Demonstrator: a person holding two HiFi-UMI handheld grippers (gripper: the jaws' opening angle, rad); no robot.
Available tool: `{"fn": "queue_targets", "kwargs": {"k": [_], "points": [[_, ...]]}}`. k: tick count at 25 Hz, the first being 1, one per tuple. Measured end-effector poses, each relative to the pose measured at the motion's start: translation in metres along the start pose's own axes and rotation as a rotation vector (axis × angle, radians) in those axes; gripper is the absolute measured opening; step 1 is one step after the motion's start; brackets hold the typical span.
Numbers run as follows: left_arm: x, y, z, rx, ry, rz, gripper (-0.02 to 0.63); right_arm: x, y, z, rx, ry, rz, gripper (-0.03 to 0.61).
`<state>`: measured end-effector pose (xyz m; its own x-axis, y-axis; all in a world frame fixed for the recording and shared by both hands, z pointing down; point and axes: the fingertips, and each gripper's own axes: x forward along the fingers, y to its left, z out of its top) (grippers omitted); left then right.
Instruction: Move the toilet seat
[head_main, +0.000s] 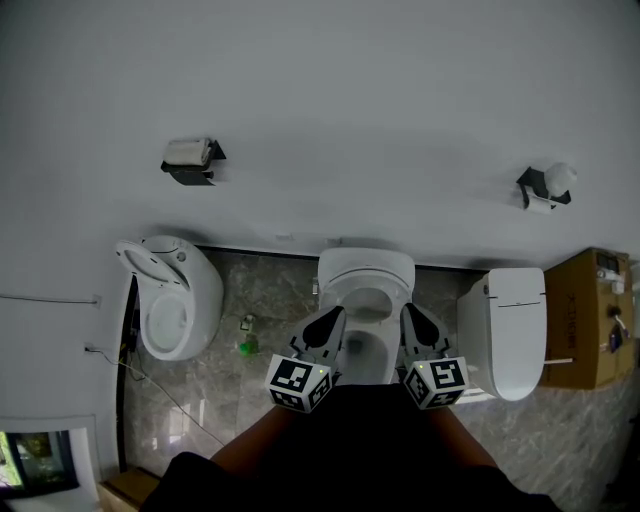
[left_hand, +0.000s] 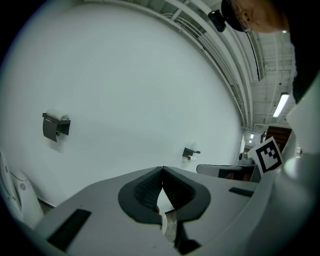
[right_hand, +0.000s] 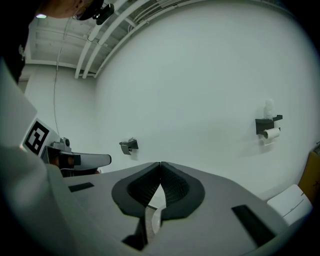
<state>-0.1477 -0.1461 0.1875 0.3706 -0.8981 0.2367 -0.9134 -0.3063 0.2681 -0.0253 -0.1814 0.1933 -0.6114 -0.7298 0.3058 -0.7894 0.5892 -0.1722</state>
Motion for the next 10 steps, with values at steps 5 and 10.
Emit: {"fn": "queue_targets", "kwargs": {"k": [5,10], "points": [[-0.001,0.023,0.000,-0.030,-0.001,0.047,0.015,0.009,0.000,-0.004,0.015,-0.010,0.015,0.031],[0.001,0.061,0.004,-0.055,-0.019,0.095,0.015,0.023,-0.006,-0.012,-0.002,0.012,-0.012,0.031]]}}
